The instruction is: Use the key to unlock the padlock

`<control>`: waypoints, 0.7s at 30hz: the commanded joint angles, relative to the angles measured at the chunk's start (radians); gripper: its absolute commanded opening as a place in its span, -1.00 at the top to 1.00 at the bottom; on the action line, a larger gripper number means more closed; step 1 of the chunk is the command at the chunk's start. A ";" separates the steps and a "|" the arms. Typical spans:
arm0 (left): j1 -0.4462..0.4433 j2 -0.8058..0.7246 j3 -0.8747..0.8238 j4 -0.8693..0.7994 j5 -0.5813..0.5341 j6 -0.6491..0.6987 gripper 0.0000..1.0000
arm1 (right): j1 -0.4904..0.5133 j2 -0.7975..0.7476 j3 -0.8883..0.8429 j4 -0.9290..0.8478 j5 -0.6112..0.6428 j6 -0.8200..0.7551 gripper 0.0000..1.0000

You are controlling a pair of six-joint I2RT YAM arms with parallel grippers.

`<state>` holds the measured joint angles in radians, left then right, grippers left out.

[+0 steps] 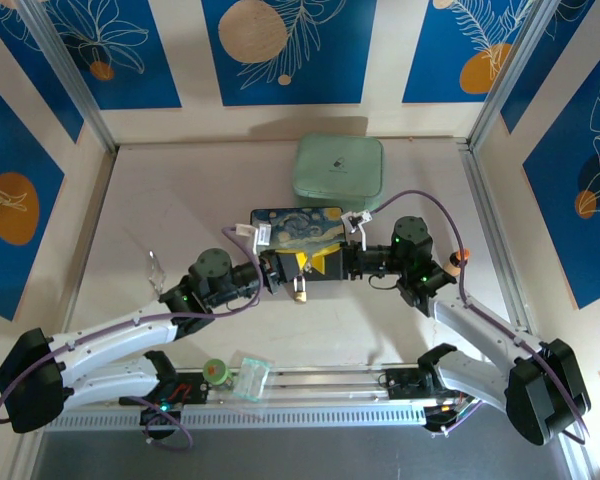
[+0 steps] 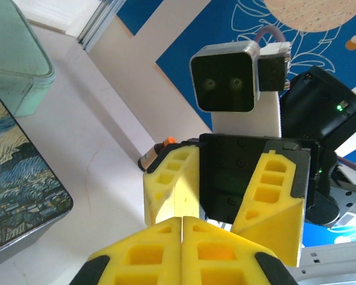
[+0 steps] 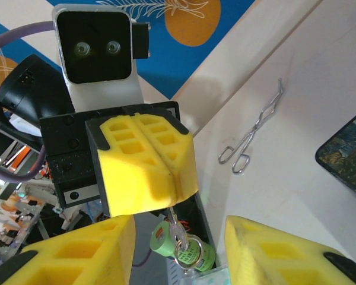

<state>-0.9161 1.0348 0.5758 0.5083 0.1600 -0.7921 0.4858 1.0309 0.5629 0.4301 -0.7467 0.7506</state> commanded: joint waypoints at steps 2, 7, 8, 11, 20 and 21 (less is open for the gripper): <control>0.006 -0.010 -0.003 0.131 -0.011 -0.024 1.00 | 0.011 0.010 0.011 0.078 -0.052 0.038 0.14; 0.006 0.001 -0.002 0.173 -0.008 -0.039 1.00 | 0.013 0.033 0.006 0.127 -0.057 0.063 0.15; 0.006 0.006 -0.002 0.183 0.003 -0.046 1.00 | 0.013 0.039 0.007 0.134 -0.059 0.068 0.15; 0.006 0.016 -0.009 0.213 0.009 -0.065 1.00 | 0.019 0.043 0.010 0.143 -0.057 0.070 0.17; 0.006 0.031 -0.017 0.229 0.008 -0.077 1.00 | 0.023 0.056 -0.003 0.201 -0.054 0.108 0.28; 0.006 0.035 -0.019 0.242 0.008 -0.082 1.00 | 0.023 0.060 -0.001 0.202 -0.055 0.109 0.33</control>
<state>-0.9161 1.0554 0.5728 0.6777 0.1562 -0.8577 0.5034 1.0782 0.5625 0.5938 -0.7868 0.8429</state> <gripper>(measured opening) 0.051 0.351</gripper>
